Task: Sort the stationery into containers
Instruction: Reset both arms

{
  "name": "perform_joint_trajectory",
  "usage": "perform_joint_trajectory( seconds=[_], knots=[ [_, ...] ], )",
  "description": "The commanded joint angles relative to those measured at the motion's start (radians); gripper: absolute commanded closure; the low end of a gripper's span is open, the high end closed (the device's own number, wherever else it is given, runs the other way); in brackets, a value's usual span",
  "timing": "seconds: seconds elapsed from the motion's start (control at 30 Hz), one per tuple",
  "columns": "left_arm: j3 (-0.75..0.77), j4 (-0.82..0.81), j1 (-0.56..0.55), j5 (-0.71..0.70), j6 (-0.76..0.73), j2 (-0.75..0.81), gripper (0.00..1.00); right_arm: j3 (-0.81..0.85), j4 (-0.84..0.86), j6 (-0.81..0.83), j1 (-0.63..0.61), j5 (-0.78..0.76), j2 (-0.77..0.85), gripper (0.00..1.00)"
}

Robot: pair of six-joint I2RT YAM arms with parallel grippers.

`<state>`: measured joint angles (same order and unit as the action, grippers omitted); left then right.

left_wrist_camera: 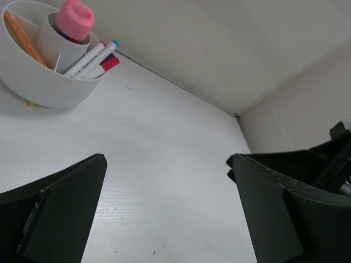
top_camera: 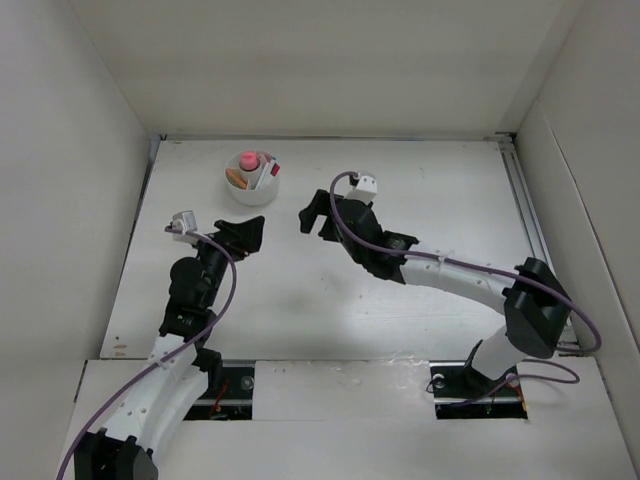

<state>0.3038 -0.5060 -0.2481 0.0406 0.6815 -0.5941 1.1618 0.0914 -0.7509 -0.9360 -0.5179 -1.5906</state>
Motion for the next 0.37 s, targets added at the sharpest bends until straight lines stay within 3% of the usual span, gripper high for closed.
perform_joint_trajectory(
  seconds=[0.0,0.33],
  knots=[
    [-0.019,-0.062,-0.005,0.016,0.009,-0.001,0.0,-0.051,-0.093,-0.031,-0.001,0.019,0.109,0.01],
    [0.014,-0.006,-0.005,0.084,-0.02,-0.001,0.0,-0.139,-0.236,-0.008,-0.001,0.013,0.305,0.01]
  ],
)
